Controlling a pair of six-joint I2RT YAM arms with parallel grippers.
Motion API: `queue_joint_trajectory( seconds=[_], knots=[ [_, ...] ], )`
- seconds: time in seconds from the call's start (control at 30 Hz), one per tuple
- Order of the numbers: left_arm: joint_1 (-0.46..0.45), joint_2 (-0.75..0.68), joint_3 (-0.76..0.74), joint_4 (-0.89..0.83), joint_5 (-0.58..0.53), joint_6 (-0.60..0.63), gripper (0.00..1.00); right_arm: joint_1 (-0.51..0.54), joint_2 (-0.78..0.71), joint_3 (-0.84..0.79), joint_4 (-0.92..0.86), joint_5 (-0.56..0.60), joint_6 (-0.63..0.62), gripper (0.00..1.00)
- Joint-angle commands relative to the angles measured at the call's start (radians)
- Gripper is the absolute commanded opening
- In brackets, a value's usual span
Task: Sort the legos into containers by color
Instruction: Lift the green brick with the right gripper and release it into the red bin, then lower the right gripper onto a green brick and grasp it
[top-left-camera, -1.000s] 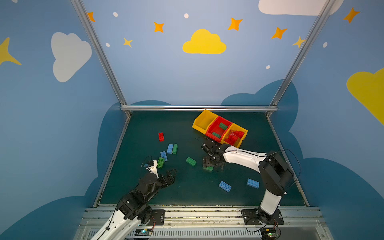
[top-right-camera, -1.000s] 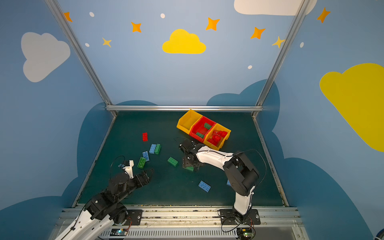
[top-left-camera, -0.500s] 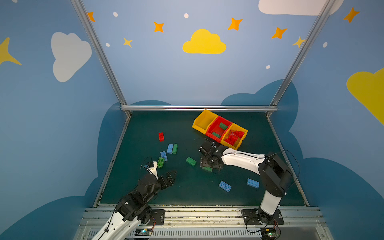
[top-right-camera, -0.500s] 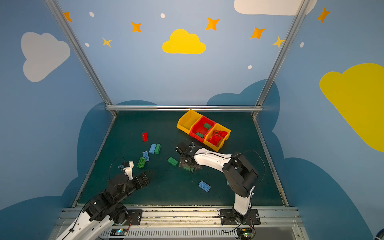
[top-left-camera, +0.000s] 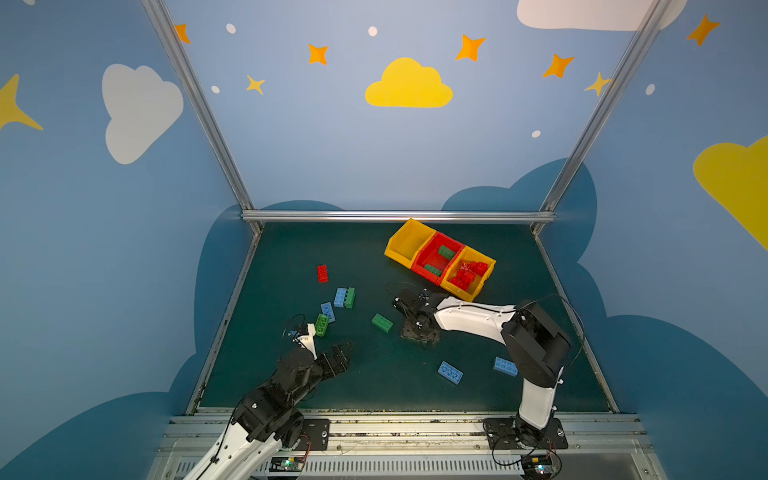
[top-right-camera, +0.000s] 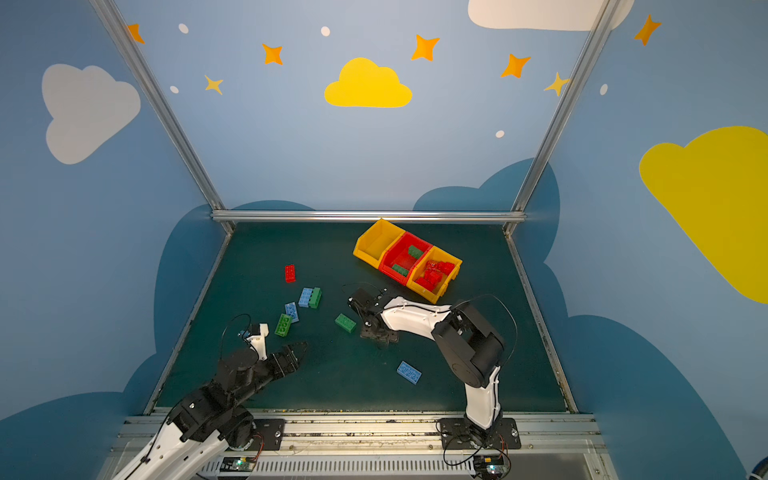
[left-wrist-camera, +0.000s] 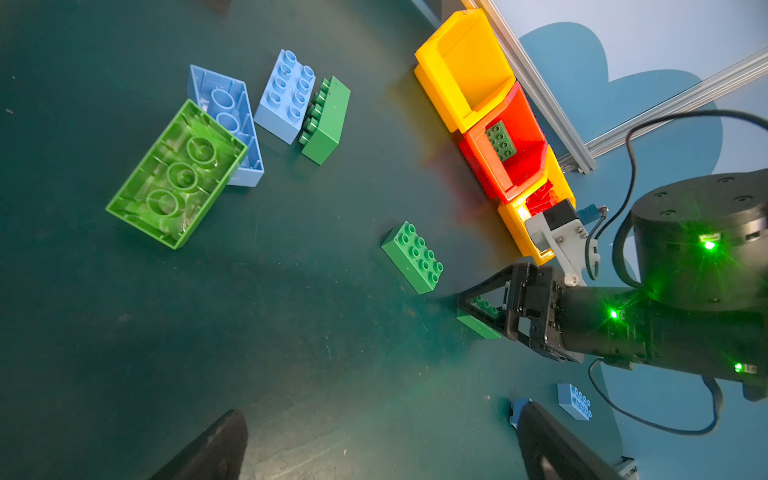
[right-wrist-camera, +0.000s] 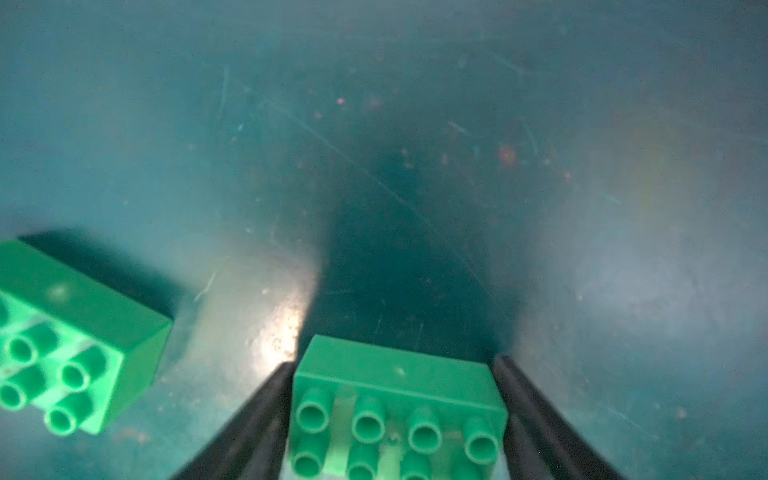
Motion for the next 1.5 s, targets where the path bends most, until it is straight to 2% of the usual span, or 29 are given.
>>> queue_joint_trajectory(
  seconds=[0.0,0.1,0.27,0.37,0.53,0.63,0.77,1.0,1.13,1.3,1.47],
  knots=[
    [0.001,-0.008,-0.012,0.004,0.007,0.018,1.00,0.007,0.020,0.006,-0.012,-0.012,0.021,0.58],
    [0.002,-0.009,-0.014,0.008,0.006,0.020,1.00,0.007,0.005,0.011,-0.019,-0.002,0.006,0.53],
    [0.002,0.018,-0.011,0.040,0.019,0.019,1.00,-0.017,-0.034,0.064,-0.072,0.061,-0.059,0.50],
    [0.002,0.067,-0.003,0.074,0.034,0.023,1.00,-0.069,-0.052,0.135,-0.113,0.111,-0.141,0.50],
    [0.002,0.197,0.032,0.146,0.044,0.041,1.00,-0.202,-0.046,0.272,-0.114,0.103,-0.288,0.50],
    [0.003,0.282,0.064,0.191,0.037,0.059,1.00,-0.275,-0.002,0.366,-0.103,0.097,-0.362,0.51],
    [0.003,0.401,0.116,0.241,0.014,0.086,1.00,-0.358,0.107,0.498,-0.075,0.034,-0.440,0.51],
    [0.001,0.576,0.209,0.280,-0.021,0.121,1.00,-0.439,0.311,0.755,-0.099,0.003,-0.509,0.53],
    [0.006,0.660,0.255,0.280,-0.035,0.131,1.00,-0.483,0.391,0.853,-0.116,-0.025,-0.506,0.58],
    [0.005,0.721,0.289,0.273,-0.048,0.127,1.00,-0.507,0.395,0.854,-0.083,-0.104,-0.539,0.81],
    [0.006,0.712,0.284,0.274,-0.040,0.109,1.00,-0.491,0.305,0.781,-0.071,-0.135,-0.569,0.85]
  ],
)
